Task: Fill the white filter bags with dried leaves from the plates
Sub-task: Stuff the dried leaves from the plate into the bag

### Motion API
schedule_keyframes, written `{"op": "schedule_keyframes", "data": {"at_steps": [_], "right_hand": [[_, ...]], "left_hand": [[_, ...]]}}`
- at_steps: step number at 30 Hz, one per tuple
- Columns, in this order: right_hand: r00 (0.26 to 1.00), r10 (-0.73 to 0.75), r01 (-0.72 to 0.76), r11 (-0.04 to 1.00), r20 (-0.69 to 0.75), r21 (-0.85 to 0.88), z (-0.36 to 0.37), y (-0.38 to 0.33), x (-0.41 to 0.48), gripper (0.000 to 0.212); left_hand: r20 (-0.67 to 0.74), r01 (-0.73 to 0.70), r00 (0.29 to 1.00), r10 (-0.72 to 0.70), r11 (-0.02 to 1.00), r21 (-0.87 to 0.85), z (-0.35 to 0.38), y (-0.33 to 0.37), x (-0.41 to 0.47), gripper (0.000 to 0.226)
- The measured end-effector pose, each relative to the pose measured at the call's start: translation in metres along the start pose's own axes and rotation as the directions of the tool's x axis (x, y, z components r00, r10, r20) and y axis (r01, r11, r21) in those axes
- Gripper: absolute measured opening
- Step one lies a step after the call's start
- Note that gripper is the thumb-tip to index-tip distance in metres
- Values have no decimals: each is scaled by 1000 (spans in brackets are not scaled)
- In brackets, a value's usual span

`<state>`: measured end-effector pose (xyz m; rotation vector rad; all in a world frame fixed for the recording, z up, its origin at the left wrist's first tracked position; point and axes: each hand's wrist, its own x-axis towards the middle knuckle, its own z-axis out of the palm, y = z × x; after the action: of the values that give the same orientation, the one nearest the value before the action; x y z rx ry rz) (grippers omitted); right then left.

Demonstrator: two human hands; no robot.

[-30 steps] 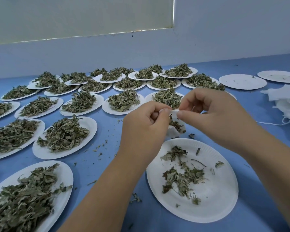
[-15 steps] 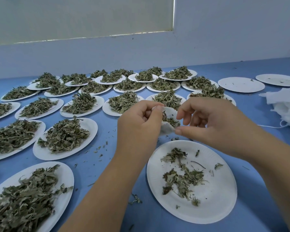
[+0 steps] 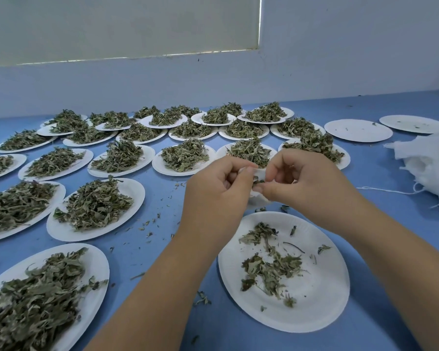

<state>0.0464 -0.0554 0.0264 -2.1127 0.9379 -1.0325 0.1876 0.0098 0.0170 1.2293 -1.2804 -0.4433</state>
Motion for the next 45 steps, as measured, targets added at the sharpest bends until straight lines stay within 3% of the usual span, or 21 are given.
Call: {"op": "schedule_keyframes", "data": {"at_steps": [2,5,7,9,13,16,20,23,27,30,35,38,41,45], "right_hand": [[994,105,-107,990,30,89,1,2,2,31],[945,261,-306,916,194,258,1,3,2,40],[903,296,-397,852,311,342,1,4,2,45],[876,289,-444,795,386,413,2,4,2,36],[904,291,-399,838,314,372,10,8,3,14],[948,258,-299,924,185,240,15,9,4,10],[966,242,-251,963,96,96,18,9,5,16],[957,196,-226,966,213,127,9,8,4,12],[911,157,-267,929,381,255,-3,5,1,23],[909,194,-318,895,369,313,-1,6,2,22],[925,230,-304,926,304,224,13,8,1,15],[946,236,-278,943,221,184,16,7,3,23],[961,236,-249,965,144,84,17,10,4,26],[954,180,-204,976,238,77,4,6,2,29]], "left_hand": [[31,11,999,-11,1000,-20,1,1,-1,19],[44,13,999,-13,1000,-1,1,0,-1,20],[49,16,999,-16,1000,-5,1,0,-1,22],[50,21,999,-20,1000,-23,0,0,-1,23],[69,-25,997,24,1000,11,2,0,-2,24],[112,-40,993,35,998,44,5,-1,-5,19],[94,-55,994,49,996,70,5,-4,-4,18],[41,-44,998,42,998,48,3,-4,-2,24],[-7,-22,1000,22,999,26,2,-3,-2,24],[36,-27,999,26,999,20,2,-1,-4,24],[125,-47,991,42,998,37,8,-1,-8,16],[155,-70,986,65,997,28,9,-2,-10,17],[147,-78,986,72,996,32,9,-3,-10,17],[53,-142,989,138,986,92,5,-3,-5,25]]}}
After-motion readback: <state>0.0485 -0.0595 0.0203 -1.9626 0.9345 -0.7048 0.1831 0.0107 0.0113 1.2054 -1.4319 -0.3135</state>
